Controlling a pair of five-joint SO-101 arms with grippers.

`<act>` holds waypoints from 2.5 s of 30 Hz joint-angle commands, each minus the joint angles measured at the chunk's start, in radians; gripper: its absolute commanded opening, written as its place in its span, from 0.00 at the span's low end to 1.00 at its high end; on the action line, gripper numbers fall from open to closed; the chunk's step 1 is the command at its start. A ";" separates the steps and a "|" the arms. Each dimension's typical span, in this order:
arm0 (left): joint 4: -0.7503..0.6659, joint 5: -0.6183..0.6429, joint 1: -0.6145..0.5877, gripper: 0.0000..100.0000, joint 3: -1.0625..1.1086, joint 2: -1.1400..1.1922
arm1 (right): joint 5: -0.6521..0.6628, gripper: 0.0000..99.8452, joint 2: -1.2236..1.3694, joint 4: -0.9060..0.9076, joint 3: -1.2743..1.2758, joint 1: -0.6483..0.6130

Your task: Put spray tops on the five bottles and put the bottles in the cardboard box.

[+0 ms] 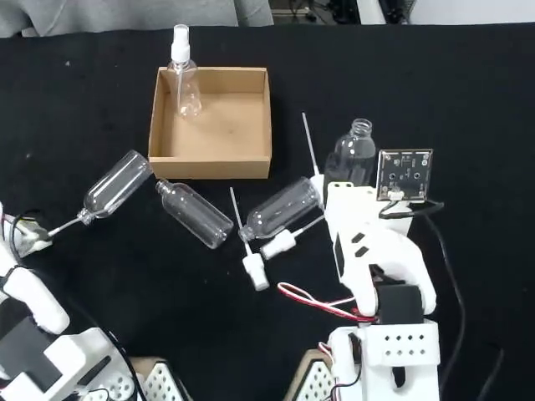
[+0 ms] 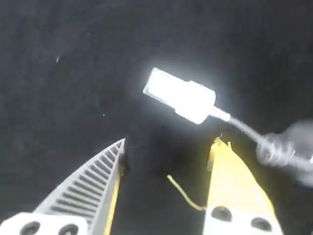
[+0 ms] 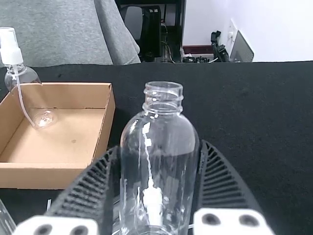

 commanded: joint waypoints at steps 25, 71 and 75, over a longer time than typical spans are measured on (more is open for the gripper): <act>-0.061 0.465 -0.019 0.25 -0.189 0.173 | 0.005 0.12 -0.018 -0.032 -0.004 0.014; -0.414 0.586 0.084 0.03 0.018 0.334 | 0.005 0.12 -0.018 -0.031 -0.004 0.014; -0.362 0.589 0.084 0.03 0.001 0.334 | 0.005 0.12 -0.018 -0.031 -0.004 0.014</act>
